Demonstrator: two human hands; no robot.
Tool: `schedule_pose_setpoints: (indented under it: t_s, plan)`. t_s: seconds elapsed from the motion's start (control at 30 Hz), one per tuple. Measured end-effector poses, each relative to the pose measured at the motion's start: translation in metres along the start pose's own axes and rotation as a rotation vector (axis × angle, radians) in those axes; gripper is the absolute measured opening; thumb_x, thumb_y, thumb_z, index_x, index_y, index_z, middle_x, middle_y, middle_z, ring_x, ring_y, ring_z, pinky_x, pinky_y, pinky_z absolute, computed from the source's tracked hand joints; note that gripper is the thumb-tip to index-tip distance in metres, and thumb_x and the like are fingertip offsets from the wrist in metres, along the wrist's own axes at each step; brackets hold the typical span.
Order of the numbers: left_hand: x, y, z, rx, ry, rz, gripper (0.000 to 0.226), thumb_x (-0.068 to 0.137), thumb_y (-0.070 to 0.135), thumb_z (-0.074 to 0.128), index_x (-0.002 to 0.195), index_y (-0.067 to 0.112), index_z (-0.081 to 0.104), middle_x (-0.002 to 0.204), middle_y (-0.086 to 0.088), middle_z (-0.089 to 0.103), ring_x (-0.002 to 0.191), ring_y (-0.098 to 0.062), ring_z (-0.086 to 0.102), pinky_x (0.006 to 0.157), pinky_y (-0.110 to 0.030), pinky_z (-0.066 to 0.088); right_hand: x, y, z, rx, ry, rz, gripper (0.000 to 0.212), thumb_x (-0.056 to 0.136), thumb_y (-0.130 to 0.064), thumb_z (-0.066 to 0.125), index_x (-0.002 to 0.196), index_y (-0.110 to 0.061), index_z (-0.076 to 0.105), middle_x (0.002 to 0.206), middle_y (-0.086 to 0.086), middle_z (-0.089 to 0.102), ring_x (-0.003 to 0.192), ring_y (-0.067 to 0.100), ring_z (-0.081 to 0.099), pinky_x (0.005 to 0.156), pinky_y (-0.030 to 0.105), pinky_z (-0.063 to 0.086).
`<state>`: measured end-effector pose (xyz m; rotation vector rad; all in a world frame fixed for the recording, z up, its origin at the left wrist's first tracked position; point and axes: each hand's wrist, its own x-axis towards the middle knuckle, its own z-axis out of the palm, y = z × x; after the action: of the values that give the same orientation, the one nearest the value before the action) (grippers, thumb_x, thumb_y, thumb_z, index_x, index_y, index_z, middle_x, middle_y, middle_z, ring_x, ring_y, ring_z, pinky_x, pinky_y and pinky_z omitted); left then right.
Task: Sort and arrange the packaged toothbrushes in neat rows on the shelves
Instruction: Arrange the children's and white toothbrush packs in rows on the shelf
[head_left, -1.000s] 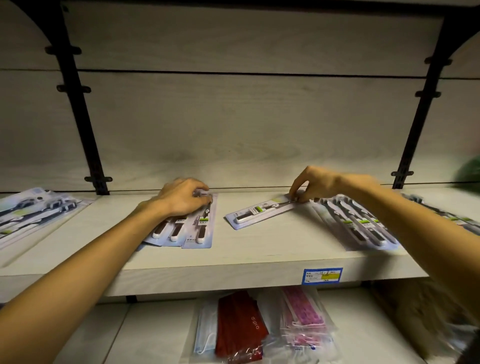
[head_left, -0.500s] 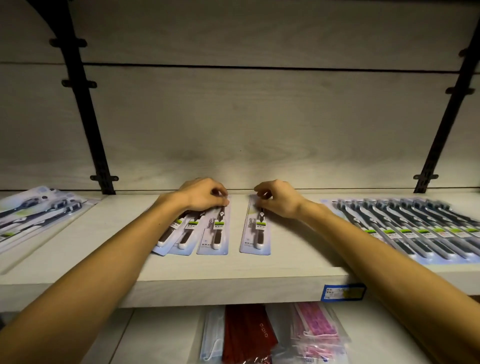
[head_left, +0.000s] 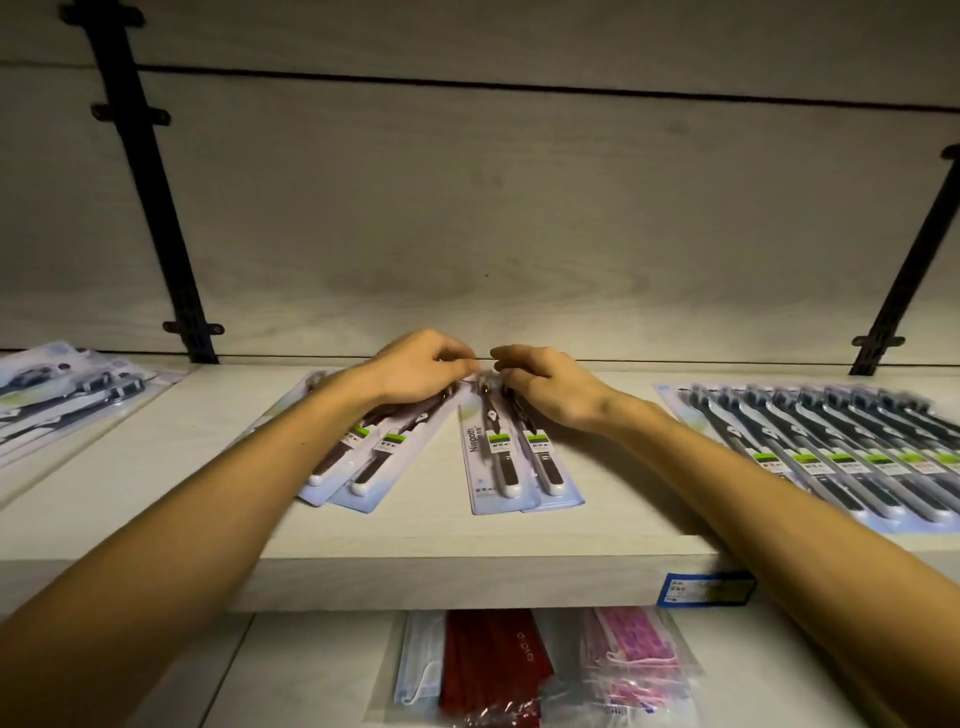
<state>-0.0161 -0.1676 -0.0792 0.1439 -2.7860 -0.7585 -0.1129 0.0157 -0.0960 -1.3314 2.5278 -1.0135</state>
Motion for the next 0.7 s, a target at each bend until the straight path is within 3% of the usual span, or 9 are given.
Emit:
schedule_pose_setpoints:
  t_s: [0.03,0.1,0.2,0.3,0.4,0.57,0.7]
  plan:
    - [-0.002,-0.004,-0.006,-0.035,-0.049,0.003,0.028,0.098,0.031,0.062,0.121,0.02,0.071,0.117,0.002,0.072,0.11,-0.015,0.065,0.1,-0.028,0.049,-0.001,0.0,0.0,-0.024,-0.013,-0.003,0.043,0.102,-0.025,0.053,0.144,-0.011,0.052,0.136,0.004,0.062,0.124,0.017,0.058,0.104,0.023,0.042]
    - [-0.007,-0.014,-0.016,-0.038,-0.138,0.015,0.032,0.096,0.019,0.065,0.128,0.015,0.068,0.122,0.002,0.07,0.113,-0.011,0.063,0.091,-0.008,0.045,-0.003,0.001,0.002,-0.142,-0.033,-0.021,0.048,0.099,-0.038,0.057,0.142,-0.016,0.054,0.134,0.002,0.063,0.121,0.018,0.059,0.102,0.028,0.045]
    - [-0.012,-0.023,-0.019,-0.028,-0.171,0.041,0.039,0.093,0.015,0.069,0.131,0.019,0.065,0.124,0.01,0.066,0.113,-0.004,0.06,0.088,-0.002,0.04,-0.003,0.001,0.004,-0.291,-0.028,-0.061,0.054,0.098,-0.044,0.055,0.147,-0.02,0.048,0.145,0.003,0.053,0.129,0.022,0.052,0.105,0.031,0.041]
    - [-0.011,-0.024,-0.01,-0.086,-0.09,0.069,0.039,0.092,0.016,0.07,0.131,0.016,0.066,0.124,0.005,0.067,0.114,-0.006,0.061,0.096,-0.01,0.042,-0.002,0.002,0.005,-0.317,-0.036,-0.081,0.056,0.1,-0.043,0.052,0.152,-0.023,0.041,0.148,0.006,0.05,0.132,0.025,0.049,0.108,0.035,0.04]
    - [-0.008,-0.025,-0.001,-0.149,-0.034,0.068,0.038,0.091,0.016,0.072,0.128,0.015,0.067,0.122,0.002,0.069,0.11,-0.009,0.064,0.094,-0.012,0.045,-0.001,0.003,0.006,-0.346,-0.032,-0.069,0.058,0.1,-0.051,0.048,0.151,-0.025,0.042,0.147,0.006,0.05,0.133,0.026,0.047,0.108,0.037,0.039]
    - [-0.002,-0.022,0.015,-0.119,0.1,0.029,0.034,0.088,0.021,0.075,0.121,0.016,0.071,0.115,0.002,0.072,0.104,-0.018,0.068,0.099,-0.036,0.051,0.002,0.005,0.002,-0.372,-0.011,-0.046,0.056,0.097,-0.052,0.052,0.145,-0.023,0.049,0.139,0.008,0.056,0.125,0.028,0.053,0.102,0.039,0.044]
    - [0.002,-0.015,0.011,-0.152,0.061,-0.022,0.037,0.094,0.027,0.068,0.128,0.013,0.066,0.121,-0.002,0.071,0.112,-0.014,0.065,0.106,-0.034,0.047,0.003,0.008,-0.003,-0.374,0.013,-0.047,0.051,0.097,-0.049,0.053,0.14,-0.022,0.053,0.138,0.007,0.057,0.122,0.028,0.055,0.1,0.039,0.045]
